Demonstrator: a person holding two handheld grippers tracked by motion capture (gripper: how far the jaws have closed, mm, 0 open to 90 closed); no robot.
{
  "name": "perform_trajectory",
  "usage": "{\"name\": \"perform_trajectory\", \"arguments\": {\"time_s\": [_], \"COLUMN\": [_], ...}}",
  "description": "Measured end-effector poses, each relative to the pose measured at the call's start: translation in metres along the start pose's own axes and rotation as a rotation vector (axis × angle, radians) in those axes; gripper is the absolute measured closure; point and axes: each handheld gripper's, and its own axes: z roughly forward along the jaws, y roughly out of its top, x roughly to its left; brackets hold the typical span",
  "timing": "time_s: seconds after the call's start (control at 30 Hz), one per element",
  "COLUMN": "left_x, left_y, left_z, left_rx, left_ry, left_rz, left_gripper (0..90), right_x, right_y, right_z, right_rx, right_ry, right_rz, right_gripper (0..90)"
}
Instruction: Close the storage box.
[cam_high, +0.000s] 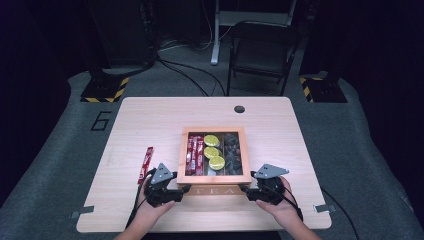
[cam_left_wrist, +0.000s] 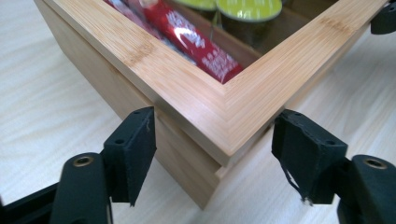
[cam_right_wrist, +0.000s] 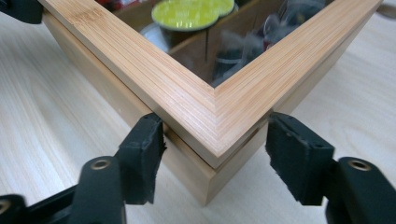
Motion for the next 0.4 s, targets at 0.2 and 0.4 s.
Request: {"name": "perform_trajectory", "arguments": {"time_s": [0.2,0.4], "left_x": [0.001,0.005], "left_y": [0.002,0.003], "left_z": [-0.005,-0.011], "left_rx": [-0.03,-0.048], "left_ry": [-0.015,-0.018], "left_rz": [-0.033,-0.06], "left_gripper": [25.3,24.9], "right_x": [0.003,0.004], "right_y": [-0.001,-0.005], "right_z": [-0.004,-0.005], "right_rx": [0.005,-0.012], "right_ry": [0.017,0.019], "right_rz": [-0.038,-0.021], "right_gripper": [28.7,26.9]}}
